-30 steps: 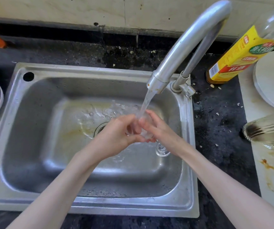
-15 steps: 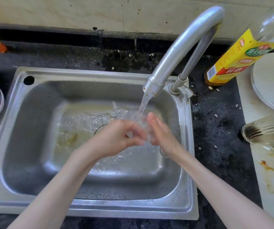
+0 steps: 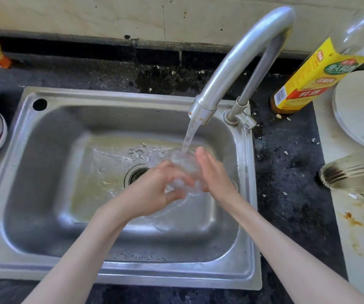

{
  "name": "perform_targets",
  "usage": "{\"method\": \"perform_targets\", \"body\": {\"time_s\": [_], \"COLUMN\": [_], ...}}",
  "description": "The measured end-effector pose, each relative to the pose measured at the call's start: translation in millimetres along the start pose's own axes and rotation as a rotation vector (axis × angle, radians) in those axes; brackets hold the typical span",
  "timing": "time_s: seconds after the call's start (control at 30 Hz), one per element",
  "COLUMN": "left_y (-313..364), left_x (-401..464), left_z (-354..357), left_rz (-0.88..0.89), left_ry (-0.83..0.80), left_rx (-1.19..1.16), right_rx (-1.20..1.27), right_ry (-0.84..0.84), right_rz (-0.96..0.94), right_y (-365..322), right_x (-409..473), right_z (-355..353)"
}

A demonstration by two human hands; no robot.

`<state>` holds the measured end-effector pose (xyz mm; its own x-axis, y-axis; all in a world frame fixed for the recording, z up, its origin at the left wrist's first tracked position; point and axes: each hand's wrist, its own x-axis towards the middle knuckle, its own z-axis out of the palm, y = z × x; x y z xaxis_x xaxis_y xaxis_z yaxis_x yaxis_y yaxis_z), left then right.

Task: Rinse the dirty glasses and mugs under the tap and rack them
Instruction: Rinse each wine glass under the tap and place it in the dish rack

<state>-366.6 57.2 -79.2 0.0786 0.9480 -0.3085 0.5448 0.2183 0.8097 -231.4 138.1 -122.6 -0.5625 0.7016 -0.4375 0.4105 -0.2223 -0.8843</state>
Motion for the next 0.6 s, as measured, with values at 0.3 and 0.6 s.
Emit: {"method": "perform_targets", "body": {"time_s": [0.3, 0.6], "left_y": [1.0, -5.5], "left_x": [-2.4, -7.0], "left_z": [2.4, -12.1], "left_rz": [-0.065, -0.021], "left_ry": [0.334, -0.009], "left_rx": [-0.069, 0.079], "right_rx": [0.048, 0.138], "right_ry": [-0.134, -0.373], "right_rz": [0.048, 0.310], "right_y": [11.4, -8.9], "right_x": [-7.5, -8.0], "right_z": [0.1, -6.5]}}
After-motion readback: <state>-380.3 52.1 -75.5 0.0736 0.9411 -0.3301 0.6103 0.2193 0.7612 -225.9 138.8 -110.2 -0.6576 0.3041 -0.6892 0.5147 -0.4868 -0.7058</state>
